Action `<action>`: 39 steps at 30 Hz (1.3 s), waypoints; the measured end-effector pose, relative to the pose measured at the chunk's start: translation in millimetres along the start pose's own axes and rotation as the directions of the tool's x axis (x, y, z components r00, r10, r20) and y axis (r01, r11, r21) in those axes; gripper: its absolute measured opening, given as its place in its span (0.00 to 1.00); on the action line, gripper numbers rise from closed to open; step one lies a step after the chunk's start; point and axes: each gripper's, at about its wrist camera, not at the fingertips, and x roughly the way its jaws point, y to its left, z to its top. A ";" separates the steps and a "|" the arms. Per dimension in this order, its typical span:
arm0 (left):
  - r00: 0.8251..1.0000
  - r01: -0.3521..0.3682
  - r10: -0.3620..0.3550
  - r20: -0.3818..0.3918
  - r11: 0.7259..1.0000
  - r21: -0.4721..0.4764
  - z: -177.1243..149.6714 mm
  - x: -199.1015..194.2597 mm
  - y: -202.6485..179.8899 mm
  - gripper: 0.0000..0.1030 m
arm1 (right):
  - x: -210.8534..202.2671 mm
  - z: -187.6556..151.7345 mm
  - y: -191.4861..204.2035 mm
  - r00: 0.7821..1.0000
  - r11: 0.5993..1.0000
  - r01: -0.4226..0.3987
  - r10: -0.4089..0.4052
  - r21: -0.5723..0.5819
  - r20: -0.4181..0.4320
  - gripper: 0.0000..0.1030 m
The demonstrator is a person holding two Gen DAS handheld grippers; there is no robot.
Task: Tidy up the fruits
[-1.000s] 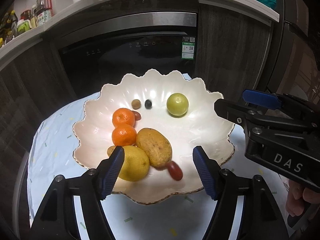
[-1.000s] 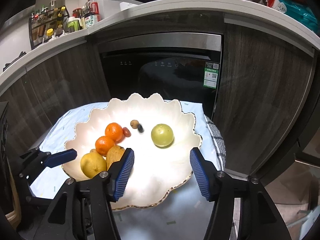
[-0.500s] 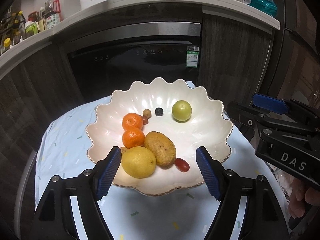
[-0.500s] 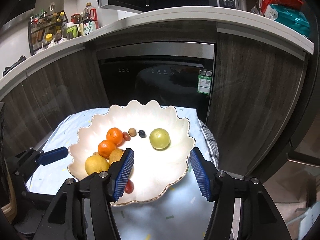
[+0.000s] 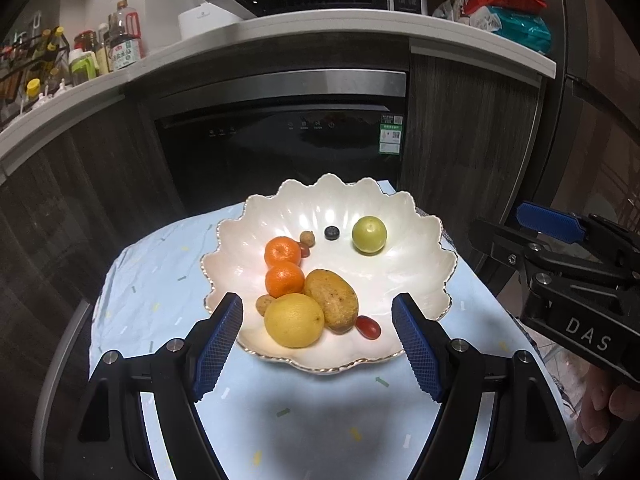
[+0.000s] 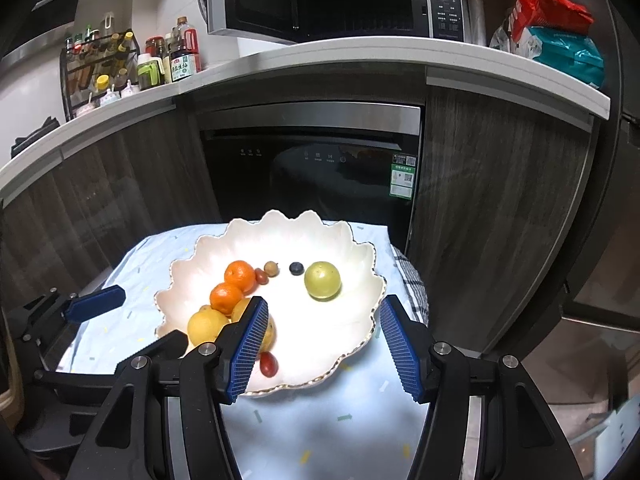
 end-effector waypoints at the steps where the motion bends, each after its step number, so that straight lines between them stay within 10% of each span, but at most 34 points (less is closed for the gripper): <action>1: 1.000 -0.004 0.004 0.002 1.000 -0.003 -0.8 -3.3 0.8 0.74 | -3.0 -0.8 1.3 1.000 1.000 0.001 -0.001 0.000 0.002 0.58; 39: 0.990 -0.120 0.128 0.063 0.985 -0.121 -46.1 -108.2 42.4 0.86 | -97.2 -32.8 50.3 0.996 0.999 0.035 -0.033 -0.022 0.081 0.75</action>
